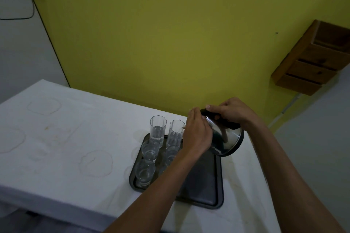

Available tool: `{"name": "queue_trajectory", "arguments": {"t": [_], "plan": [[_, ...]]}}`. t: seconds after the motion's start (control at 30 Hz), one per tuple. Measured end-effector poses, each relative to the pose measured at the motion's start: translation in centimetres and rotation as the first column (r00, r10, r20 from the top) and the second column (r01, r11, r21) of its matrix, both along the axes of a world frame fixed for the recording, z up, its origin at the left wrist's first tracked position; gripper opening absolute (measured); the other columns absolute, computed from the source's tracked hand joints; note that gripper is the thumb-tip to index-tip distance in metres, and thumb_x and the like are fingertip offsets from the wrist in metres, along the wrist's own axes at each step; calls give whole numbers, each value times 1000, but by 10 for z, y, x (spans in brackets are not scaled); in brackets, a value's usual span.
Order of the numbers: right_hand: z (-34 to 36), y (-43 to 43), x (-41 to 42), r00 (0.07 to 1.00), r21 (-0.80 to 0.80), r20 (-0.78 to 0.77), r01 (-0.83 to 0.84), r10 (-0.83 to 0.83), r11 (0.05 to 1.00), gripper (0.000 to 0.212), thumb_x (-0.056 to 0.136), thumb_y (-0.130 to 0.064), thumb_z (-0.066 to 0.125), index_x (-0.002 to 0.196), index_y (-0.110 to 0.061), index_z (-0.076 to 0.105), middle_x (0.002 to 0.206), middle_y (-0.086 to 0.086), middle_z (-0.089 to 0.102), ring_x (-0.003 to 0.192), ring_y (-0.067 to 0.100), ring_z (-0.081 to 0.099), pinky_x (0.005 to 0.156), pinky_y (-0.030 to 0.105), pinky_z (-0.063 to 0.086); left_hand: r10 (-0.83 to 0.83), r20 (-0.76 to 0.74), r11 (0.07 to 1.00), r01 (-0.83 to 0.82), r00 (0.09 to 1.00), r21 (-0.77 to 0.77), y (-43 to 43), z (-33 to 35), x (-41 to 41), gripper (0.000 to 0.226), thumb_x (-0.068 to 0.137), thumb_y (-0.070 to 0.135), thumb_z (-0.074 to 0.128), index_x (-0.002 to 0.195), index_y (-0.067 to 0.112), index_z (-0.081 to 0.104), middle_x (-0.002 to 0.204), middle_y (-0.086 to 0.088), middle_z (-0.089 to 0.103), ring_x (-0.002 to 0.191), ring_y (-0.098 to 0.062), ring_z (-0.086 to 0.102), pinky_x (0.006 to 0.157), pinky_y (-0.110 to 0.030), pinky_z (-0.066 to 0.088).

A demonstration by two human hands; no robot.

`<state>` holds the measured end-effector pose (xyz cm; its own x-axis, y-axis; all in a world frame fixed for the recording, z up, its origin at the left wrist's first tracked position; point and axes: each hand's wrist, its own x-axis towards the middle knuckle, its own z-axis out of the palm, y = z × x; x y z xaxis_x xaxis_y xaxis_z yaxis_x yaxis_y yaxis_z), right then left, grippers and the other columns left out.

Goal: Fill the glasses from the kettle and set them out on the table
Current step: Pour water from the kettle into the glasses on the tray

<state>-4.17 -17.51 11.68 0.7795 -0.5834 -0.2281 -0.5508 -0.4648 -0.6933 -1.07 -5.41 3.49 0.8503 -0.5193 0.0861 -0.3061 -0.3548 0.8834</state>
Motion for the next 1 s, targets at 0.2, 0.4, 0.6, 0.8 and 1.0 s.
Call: {"name": "queue_trajectory", "arguments": {"t": [0.2, 0.4, 0.6, 0.8, 1.0], "plan": [[2, 2, 0, 1000, -4, -8, 1, -1, 1000, 51, 78, -55, 79, 61, -8, 68, 37, -3, 45, 39, 17, 39, 47, 26, 30, 7, -2, 1000, -7, 1000, -2, -1, -2, 1, 45, 104, 25, 25, 145, 7, 30, 152, -10, 33, 142, -28, 30, 114, -45, 31], [2, 1, 0, 1000, -7, -12, -2, 2, 1000, 50, 78, -56, 79, 62, -9, 68, 37, -3, 46, 38, 16, 39, 46, 25, 31, -11, -9, 1000, 11, 1000, 1, 2, 2, -1, 50, 105, 26, 24, 152, 9, 20, 161, -6, 19, 150, -21, 14, 120, -36, 19], [2, 0, 1, 1000, -8, -10, -9, 9, 1000, 51, 77, -56, 79, 61, -8, 69, 38, -2, 46, 42, 18, 40, 47, 26, 31, 3, -6, 1000, -3, 1000, -10, -1, -3, 1, 47, 104, 27, 25, 148, 9, 26, 155, -8, 29, 145, -27, 26, 116, -45, 28], [0, -1, 3, 1000, -16, -9, -16, 16, 1000, 51, 77, -56, 79, 59, -10, 67, 38, -2, 46, 41, 18, 40, 48, 27, 31, 26, -3, 1000, -26, 1000, -6, -3, -7, 3, 40, 103, 28, 26, 137, 8, 34, 142, -13, 39, 133, -34, 39, 105, -53, 38], [2, 0, 7, 1000, -20, -12, -25, 25, 999, 50, 78, -54, 79, 61, -9, 68, 37, -3, 46, 40, 16, 40, 47, 26, 31, 35, 3, 999, -35, 999, -24, -3, -7, 2, 40, 103, 29, 26, 138, 10, 33, 144, -13, 37, 134, -34, 37, 105, -53, 38]]}}
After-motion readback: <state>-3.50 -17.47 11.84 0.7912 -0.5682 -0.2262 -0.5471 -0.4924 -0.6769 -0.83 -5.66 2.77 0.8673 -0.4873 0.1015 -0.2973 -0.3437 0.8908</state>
